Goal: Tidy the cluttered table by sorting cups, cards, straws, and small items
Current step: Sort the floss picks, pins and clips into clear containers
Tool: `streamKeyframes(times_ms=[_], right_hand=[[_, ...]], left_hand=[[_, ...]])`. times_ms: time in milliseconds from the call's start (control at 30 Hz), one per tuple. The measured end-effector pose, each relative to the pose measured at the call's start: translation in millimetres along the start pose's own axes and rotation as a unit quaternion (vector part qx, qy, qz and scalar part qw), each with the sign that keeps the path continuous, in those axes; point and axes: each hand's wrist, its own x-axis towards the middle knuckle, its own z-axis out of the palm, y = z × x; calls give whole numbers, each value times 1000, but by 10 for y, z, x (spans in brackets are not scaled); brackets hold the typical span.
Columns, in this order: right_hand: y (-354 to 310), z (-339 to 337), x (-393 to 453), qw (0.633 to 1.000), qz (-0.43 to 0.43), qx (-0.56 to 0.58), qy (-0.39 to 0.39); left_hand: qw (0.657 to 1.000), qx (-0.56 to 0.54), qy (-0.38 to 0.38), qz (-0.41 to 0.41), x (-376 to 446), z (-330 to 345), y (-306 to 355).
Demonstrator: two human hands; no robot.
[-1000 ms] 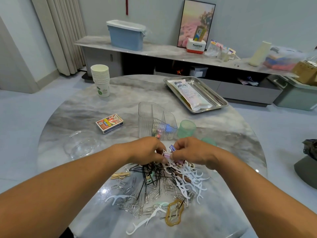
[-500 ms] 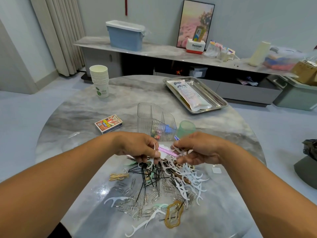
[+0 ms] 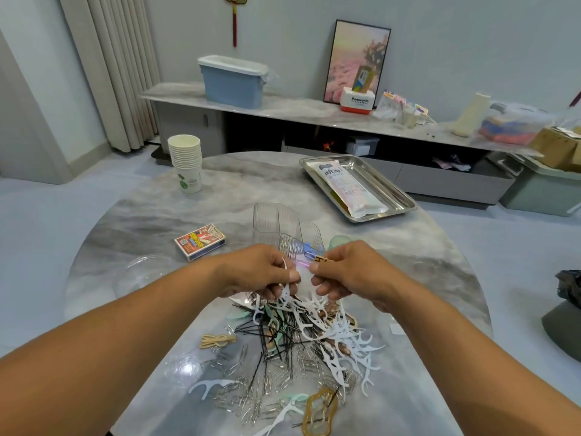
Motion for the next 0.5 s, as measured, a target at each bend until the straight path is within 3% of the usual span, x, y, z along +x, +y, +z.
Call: streamKeyframes(times_ms=[133,200,333,500], right_hand=[[-159,-116,153,981,-85,-17,171],[-224,-73,259,972,-103,-13,208],[-329,184,493,974,-102,-53,194],[-346,329,597,973,-86,-160,141]], left_hand=[[996,-68,47,-24,11,-14,-42],[993,-88,69,-31,21,8,-90],[985,-123,111,-44,45,62,-157],[977,-167,106,-79,46,47,-145]])
